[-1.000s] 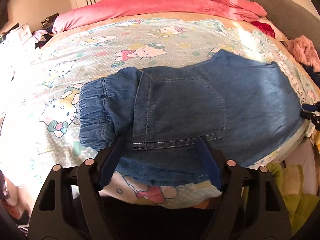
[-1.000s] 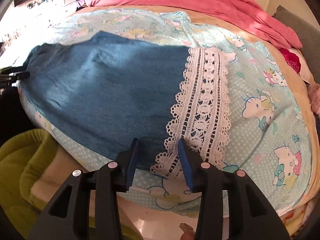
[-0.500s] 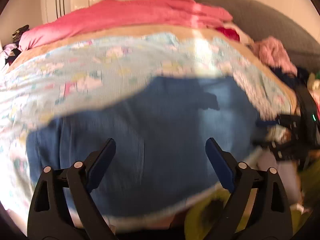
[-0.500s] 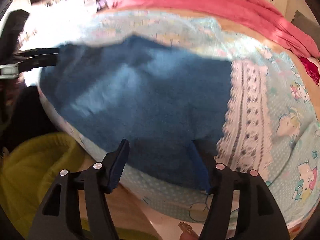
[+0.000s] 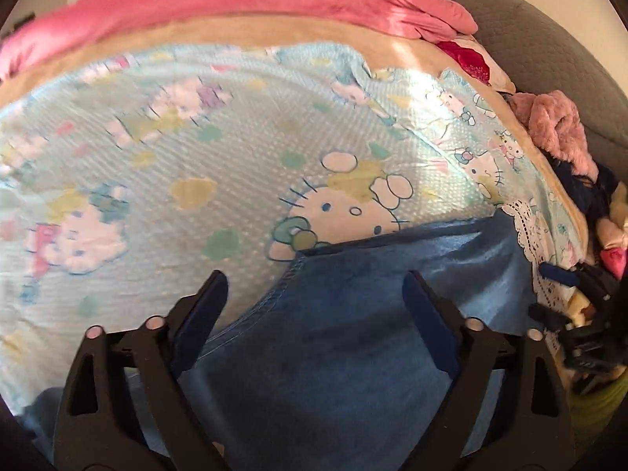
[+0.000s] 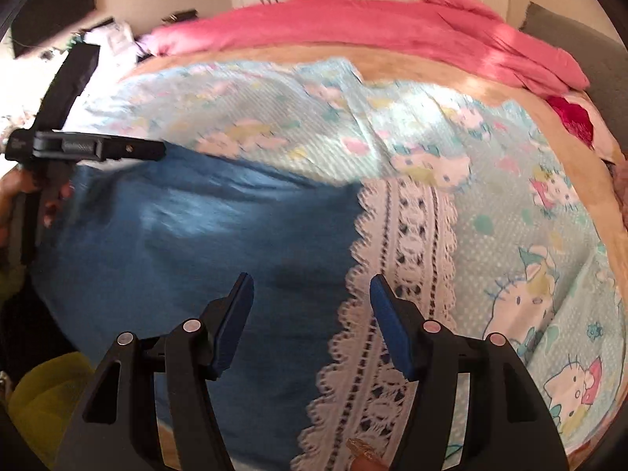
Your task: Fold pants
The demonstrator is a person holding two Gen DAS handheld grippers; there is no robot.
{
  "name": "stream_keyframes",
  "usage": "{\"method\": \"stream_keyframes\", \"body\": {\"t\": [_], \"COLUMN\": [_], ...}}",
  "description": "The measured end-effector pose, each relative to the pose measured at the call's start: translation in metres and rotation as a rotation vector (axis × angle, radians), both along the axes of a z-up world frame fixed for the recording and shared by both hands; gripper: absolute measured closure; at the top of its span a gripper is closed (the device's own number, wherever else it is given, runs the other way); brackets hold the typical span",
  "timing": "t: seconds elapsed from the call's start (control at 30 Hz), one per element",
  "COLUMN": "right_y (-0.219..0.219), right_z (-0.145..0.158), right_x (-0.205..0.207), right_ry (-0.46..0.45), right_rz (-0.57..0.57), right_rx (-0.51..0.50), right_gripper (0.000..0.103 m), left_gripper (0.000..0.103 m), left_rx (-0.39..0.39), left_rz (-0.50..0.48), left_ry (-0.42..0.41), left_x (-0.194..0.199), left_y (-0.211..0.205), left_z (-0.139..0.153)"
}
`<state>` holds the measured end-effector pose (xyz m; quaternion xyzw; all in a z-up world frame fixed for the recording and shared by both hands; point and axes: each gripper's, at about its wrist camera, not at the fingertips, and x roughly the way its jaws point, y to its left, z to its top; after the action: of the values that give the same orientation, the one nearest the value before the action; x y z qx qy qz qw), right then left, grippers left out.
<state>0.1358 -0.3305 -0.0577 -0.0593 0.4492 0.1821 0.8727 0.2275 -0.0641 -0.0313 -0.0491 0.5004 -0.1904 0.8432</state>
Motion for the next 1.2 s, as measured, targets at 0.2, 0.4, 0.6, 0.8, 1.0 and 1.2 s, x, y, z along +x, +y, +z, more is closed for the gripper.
{"method": "stream_keyframes", "body": {"t": [0.2,0.4,0.6,0.8,1.0,1.2], "right_y": [-0.004,-0.004,-0.049,-0.064,-0.052,-0.055], "right_z": [-0.017,-0.008,0.017,-0.01,0.0,0.007], "right_x": [0.0,0.0,0.039,0.086,0.07,0.073], "right_ry": [-0.005,0.014,-0.042,0.086,0.006,-0.055], "right_rz": [-0.001,0.009,-0.16,-0.169,-0.09,-0.139], "right_rx": [0.014,0.025,0.114,0.173,0.175,0.128], "right_gripper": [0.042,0.041,0.041,0.06,0.086,0.087], "left_gripper": [0.1,0.1,0.099,0.099,0.1,0.1], "left_rx": [0.0,-0.024,-0.023,-0.024,0.007,0.059], "left_rz": [-0.019,0.034,0.032,0.041,0.053,0.071], "left_ry": [-0.06,-0.021,-0.029,-0.037,-0.089,-0.128], "left_x": [-0.003,0.003,0.0,-0.002,-0.008,-0.006], "left_y": [-0.006,0.004,0.005,0.003,0.001,-0.009], "left_z": [0.0,-0.016,-0.014,-0.014,-0.006,-0.003]}}
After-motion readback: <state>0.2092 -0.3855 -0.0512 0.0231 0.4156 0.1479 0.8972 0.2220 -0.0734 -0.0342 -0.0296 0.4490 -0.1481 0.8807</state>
